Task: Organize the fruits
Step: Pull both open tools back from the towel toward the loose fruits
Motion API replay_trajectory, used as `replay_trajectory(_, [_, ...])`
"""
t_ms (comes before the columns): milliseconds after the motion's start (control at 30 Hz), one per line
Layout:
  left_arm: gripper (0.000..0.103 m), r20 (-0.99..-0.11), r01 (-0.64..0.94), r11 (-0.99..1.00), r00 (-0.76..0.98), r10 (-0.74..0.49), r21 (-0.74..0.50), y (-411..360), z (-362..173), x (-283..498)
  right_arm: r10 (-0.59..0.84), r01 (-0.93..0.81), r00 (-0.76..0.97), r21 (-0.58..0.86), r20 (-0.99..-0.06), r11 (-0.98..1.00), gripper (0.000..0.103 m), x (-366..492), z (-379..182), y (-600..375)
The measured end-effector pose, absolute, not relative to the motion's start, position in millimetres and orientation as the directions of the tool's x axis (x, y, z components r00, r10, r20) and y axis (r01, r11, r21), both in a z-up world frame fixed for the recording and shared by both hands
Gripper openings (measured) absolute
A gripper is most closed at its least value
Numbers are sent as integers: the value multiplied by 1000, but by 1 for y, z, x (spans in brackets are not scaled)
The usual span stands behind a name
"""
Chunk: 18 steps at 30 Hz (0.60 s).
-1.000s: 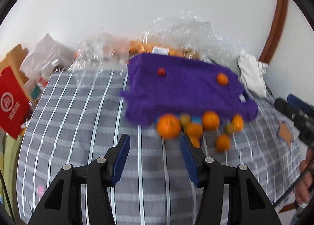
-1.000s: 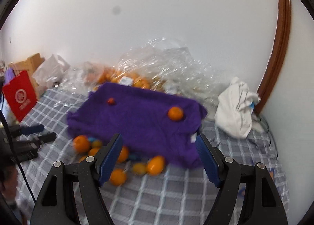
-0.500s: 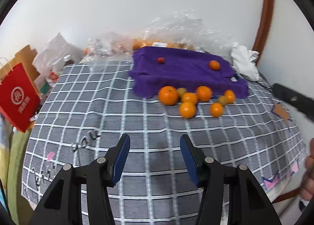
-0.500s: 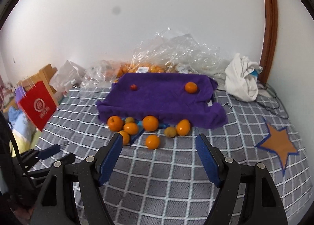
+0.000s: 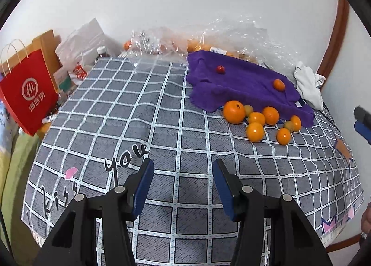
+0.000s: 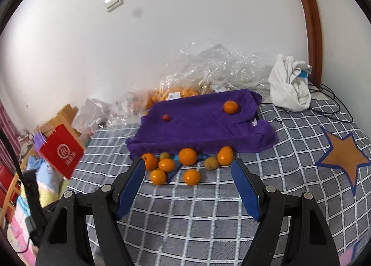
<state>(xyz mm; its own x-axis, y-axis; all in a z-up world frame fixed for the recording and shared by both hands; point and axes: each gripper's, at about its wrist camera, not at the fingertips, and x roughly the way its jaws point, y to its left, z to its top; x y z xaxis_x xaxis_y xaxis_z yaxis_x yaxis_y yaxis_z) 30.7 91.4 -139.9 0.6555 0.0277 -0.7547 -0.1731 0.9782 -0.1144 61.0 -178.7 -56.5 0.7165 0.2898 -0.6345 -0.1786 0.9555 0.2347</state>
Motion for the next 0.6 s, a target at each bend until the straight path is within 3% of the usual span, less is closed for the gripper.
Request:
replay_trajectory(333, [46,-797,-182,975,603,9,-126,97,-166,55,186,-250,722,-2,-666,968,76,81,-76,-171])
replay_trajectory(600, [46,-805,-231,970,589,74,-80,106,-175,66,195,-231,726,33,-660,972,76,93,-109,-182])
